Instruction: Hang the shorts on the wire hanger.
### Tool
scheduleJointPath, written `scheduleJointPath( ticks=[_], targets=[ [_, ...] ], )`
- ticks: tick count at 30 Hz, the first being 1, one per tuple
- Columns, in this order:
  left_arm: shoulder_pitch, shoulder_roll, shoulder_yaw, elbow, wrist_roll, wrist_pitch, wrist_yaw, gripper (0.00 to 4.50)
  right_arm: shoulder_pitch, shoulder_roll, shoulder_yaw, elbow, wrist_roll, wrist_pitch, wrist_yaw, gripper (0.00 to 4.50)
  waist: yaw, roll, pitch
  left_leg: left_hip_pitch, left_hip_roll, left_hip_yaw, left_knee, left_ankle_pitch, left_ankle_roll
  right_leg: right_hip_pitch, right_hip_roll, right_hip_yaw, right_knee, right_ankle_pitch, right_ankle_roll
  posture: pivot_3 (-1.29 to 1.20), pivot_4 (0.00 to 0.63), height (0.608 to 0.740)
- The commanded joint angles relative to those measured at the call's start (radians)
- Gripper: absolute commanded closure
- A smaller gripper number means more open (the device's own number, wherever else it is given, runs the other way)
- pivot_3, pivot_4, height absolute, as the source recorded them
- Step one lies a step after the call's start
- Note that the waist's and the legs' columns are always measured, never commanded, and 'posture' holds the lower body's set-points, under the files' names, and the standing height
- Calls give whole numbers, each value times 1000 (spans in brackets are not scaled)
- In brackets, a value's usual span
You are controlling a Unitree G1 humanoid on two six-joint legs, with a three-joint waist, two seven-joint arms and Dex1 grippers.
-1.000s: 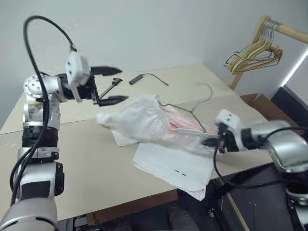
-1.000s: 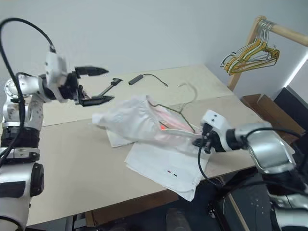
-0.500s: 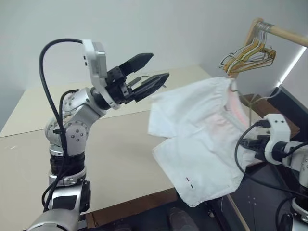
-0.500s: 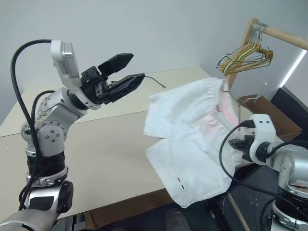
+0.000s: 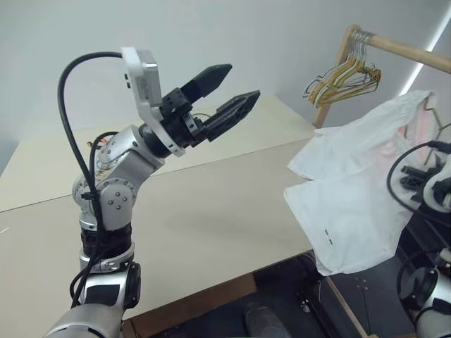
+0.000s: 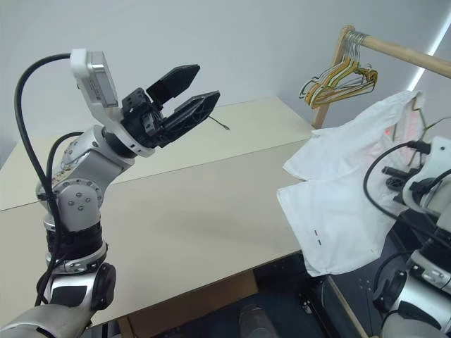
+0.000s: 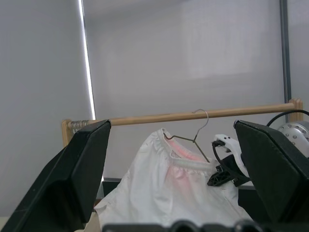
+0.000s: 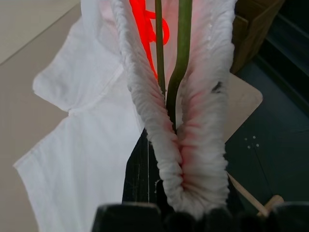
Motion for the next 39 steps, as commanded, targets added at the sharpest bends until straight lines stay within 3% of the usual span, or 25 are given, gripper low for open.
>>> scheduleJointPath(
  ticks=[1, 8, 16, 29, 39],
  targets=[
    [-20, -5, -2, -21, -8, -28, 1, 70, -105, -41, -53, 95, -38, 8, -73, 4500, -1, 0, 0, 0, 0, 0, 0, 0, 0, 0, 0, 0, 0, 0, 0, -270, 0, 740],
    [-24, -6, 2, -19, -27, -24, -12, 70, -229, -101, -101, 261, -126, -8, -155, 4500, 0, 1, 0, 1, 0, 1, -5, 0, 0, 0, 0, 1, -5, 0, 0, -266, 0, 740],
    [-9, 7, 1, -32, -61, -12, -21, 70, -270, -168, -140, 468, -172, -162, -221, 4500, 1, 2, 0, -1, 0, 3, -7, 0, 1, 0, 0, 1, -12, 1, 1, -259, 0, 740],
    [-5, 36, 7, -29, -93, -5, -27, 70, -194, -179, -140, 589, -165, -295, -261, 4500, 1, 2, 0, 0, 1, 4, -8, 0, 1, 2, 0, 2, -14, 1, 2, -257, 0, 740],
    [-5, 54, 11, -32, -112, 2, -19, 0, -113, -161, -68, 474, -169, -399, -264, 1164, 0, 3, 0, 2, 1, 6, -8, 0, 1, 2, 0, 5, -13, 1, 3, -254, 0, 740]
  ],
)
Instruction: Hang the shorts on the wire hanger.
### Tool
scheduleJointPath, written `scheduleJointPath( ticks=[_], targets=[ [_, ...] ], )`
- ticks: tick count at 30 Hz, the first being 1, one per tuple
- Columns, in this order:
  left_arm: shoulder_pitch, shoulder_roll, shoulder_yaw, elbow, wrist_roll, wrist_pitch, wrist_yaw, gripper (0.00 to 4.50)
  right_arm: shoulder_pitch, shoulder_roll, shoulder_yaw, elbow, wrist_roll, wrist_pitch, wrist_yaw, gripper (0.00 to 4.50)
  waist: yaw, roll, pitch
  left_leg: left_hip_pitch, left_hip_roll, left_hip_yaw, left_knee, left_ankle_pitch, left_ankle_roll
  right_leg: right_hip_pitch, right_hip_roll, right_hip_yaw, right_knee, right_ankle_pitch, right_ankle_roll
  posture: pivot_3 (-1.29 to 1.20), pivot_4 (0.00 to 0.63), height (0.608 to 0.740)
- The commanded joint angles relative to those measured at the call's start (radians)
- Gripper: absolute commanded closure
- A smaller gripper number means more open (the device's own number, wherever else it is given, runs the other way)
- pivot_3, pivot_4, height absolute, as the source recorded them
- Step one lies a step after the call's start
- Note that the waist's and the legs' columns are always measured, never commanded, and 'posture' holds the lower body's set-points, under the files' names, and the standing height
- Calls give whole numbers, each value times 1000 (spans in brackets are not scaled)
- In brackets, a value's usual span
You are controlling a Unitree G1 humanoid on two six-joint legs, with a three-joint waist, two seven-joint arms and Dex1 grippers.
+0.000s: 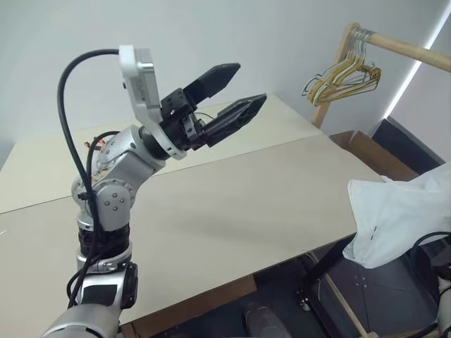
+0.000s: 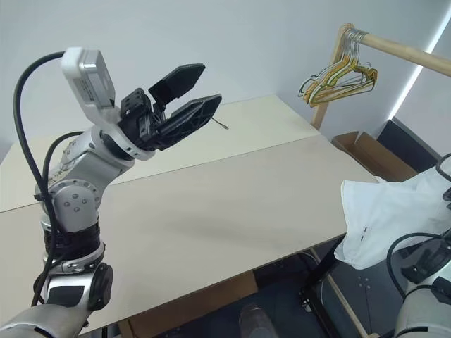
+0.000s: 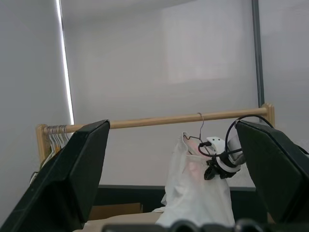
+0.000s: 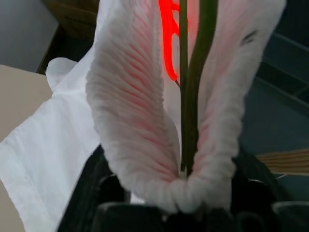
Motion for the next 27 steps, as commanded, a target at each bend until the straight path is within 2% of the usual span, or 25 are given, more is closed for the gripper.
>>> scheduleJointPath(
  ticks=[1, 2, 4, 8, 11, 16, 18, 22, 24, 27],
  targets=[
    [-7, 13, 14, -25, -16, -1, 7, 0, 13, -12, 27, -87, 3, -76, -3, 858, 0, 0, 0, 0, 0, 0, 0, 0, 0, 0, 0, 0, 0, 0, 0, -253, 0, 740],
    [-7, 14, 14, -26, -18, -2, 6, 0, 39, -8, 44, -112, -2, -106, 2, 421, 1, 0, 0, 0, 0, 0, 0, 0, 0, 0, 0, 0, 0, 0, 0, -253, 0, 740],
    [-9, 17, 13, -25, -20, -4, 5, 0, 106, 1, 91, -182, -23, -184, 8, 9, 1, 0, 0, 0, 0, 1, 0, 0, 0, 0, 0, 1, 0, 0, 1, -251, 0, 740],
    [-7, 22, 15, -20, -18, -7, 6, 0, 236, 19, 164, -337, -79, -374, -25, 9, 0, 0, 0, 1, 0, 4, 0, 0, 0, 0, 0, 5, 0, 0, 2, -252, 0, 740],
    [-8, 27, 11, -20, -5, -21, -4, 0, 289, 55, 152, -444, -105, -551, -85, 9, -2, 0, 0, 5, 0, 9, -1, 0, 0, 0, 0, 10, 0, 1, 4, -240, 0, 740],
    [0, 47, 18, -37, 30, -30, 19, 0, 336, 91, 160, -598, -136, -841, -130, 9, -2, 0, 0, 6, 0, 15, -1, 0, 0, 0, 1, 16, 0, 2, 7, -215, 0, 740],
    [2, 63, 21, -39, 61, -33, 37, 0, 327, 102, 186, -678, -122, -901, -103, 9, -1, 0, 0, 6, -1, 15, -1, 0, 0, 0, 1, 17, 0, 2, 7, -208, 0, 740],
    [3, 108, 7, -32, 170, -78, 41, 0, 303, 131, 258, -815, -17, -989, 42, 9, 2, -1, 1, 7, 0, 15, -1, 0, 0, 0, 1, 17, 0, 3, 7, -172, 0, 740],
    [5, 172, -21, -23, 262, -87, 33, 0, 303, 155, 327, -887, 117, -998, 210, 9, 1, -3, 1, 7, 0, 15, -1, 0, 0, 0, 1, 17, 0, 3, 7, -157, 0, 740],
    [183, 281, 10, 5, 335, -160, -79, 0, 326, 162, 468, -924, 227, -991, 443, 9, 1, 0, 0, 9, 0, 15, -3, -1, 1, 0, 2, 20, 0, 3, 7, -121, 0, 740]
  ],
)
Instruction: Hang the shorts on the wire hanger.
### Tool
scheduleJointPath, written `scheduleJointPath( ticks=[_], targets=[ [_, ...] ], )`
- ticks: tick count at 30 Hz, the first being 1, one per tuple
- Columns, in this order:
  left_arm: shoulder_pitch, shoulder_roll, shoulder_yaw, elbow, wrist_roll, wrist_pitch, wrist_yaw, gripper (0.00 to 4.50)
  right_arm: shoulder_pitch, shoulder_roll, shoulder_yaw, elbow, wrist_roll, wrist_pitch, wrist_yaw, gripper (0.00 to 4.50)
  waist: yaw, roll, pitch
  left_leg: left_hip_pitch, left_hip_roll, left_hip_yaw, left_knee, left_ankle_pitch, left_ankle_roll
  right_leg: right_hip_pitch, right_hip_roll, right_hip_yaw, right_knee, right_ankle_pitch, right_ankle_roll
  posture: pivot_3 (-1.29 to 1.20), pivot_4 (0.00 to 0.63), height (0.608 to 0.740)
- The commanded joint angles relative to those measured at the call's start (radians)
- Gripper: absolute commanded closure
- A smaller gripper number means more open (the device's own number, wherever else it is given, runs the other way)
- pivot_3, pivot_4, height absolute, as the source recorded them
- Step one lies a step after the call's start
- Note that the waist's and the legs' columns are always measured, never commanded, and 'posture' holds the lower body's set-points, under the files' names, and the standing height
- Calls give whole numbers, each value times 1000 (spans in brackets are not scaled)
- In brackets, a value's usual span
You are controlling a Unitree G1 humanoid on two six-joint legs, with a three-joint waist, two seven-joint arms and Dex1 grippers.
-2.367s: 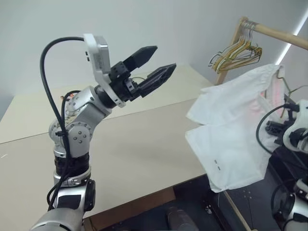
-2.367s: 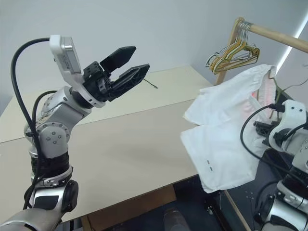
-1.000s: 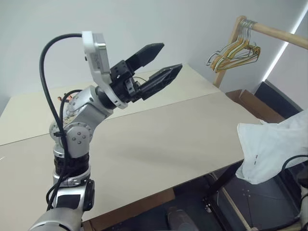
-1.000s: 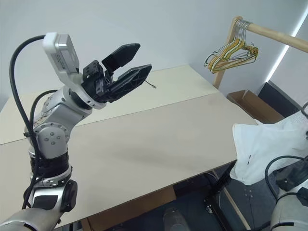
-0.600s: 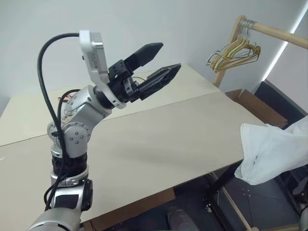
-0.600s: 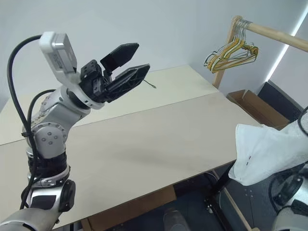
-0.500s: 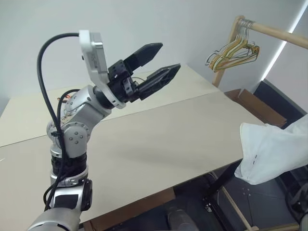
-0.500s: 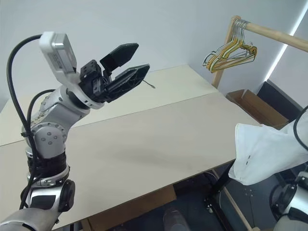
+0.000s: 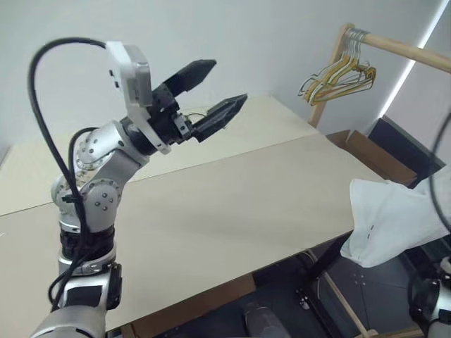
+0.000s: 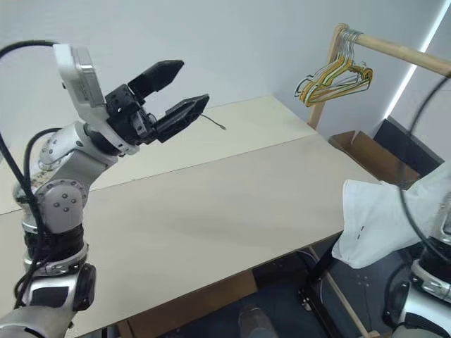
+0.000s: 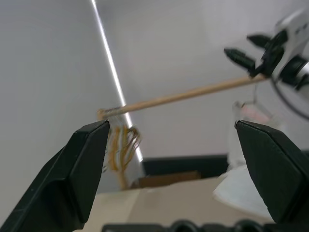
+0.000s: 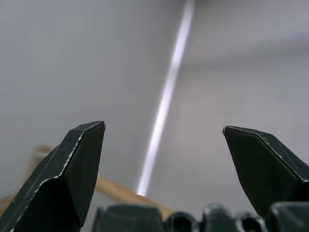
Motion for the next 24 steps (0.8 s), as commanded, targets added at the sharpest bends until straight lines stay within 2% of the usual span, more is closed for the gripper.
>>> scheduleJointPath(
  ticks=[1, 4, 7, 8, 11, 16, 20, 24],
  targets=[
    [157, 87, 42, 27, 67, -65, -106, 0, 18, -10, 143, -46, 108, -13, 248, 9, 7, 0, 0, 1, 0, 0, -1, 0, 0, 0, 0, 0, 0, 0, 0, -104, 0, 740],
    [272, 163, 75, -13, 76, -69, -156, 0, 68, -53, 277, -14, 111, -27, 451, 9, 48, -8, 5, -1, 1, -1, -1, 0, 0, -3, 0, -2, 1, 0, -1, -42, 0, 740],
    [377, 208, 120, -74, 78, -68, -169, 0, 114, -97, 369, -7, 101, -66, 614, 9, 109, -9, 5, -5, 1, -2, 1, 0, 0, -11, -1, -4, 0, 1, -2, 2, 0, 740],
    [403, 212, 138, -97, 73, -59, -157, 0, 122, -99, 390, 0, 95, -89, 648, 9, 127, -9, 5, -7, 0, -2, 1, -1, 1, -14, -2, -3, 0, 4, -7, 2, 0, 740],
    [482, 225, 185, -171, 56, -31, -136, 0, 112, -72, 419, 14, 101, -82, 686, 9, 187, -9, 5, -13, 0, -1, 1, -1, 1, -20, -2, -3, 0, 5, -9, 71, 0, 740],
    [559, 235, 203, -225, 86, -30, -119, 0, 72, -29, 436, 45, 83, -86, 707, 9, 274, -9, 5, -14, 1, -1, 1, -1, 1, -22, -2, -6, 1, 7, -11, 87, 0, 740],
    [552, 229, 203, -223, 90, -34, -102, 0, 68, -12, 431, 48, 70, -88, 712, 9, 307, -9, 5, -11, 1, -1, 2, 0, 0, -18, 0, -9, 1, 8, -13, 88, 0, 740],
    [544, 224, 192, -221, 90, -37, -98, 0, 73, -9, 423, 44, 63, -86, 717, 9, 309, -9, 5, -10, 1, -1, 2, 0, 0, -16, 0, -9, 1, 8, -13, 85, 0, 740]
  ],
)
